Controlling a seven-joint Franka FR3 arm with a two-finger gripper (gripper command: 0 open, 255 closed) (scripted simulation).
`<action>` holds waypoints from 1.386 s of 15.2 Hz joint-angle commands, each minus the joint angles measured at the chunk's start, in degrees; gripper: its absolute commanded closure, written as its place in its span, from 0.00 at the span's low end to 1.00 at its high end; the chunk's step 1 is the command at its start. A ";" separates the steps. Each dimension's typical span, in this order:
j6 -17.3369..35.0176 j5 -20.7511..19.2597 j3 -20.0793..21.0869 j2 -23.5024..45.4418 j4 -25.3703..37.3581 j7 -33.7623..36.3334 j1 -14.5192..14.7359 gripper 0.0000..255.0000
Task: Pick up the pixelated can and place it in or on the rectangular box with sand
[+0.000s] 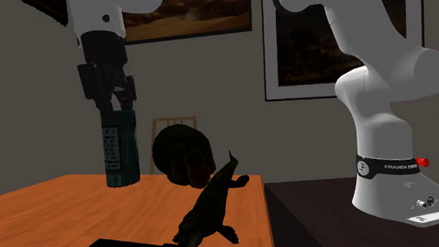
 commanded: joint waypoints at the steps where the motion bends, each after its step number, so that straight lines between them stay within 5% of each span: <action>1: -1.53 0.01 0.64 0.52 2.05 1.99 1.40 1.00; 14: -12.78 -0.40 4.64 8.45 21.15 15.64 11.85 1.00; 21: -7.05 -0.37 4.61 7.91 14.88 15.63 11.67 1.00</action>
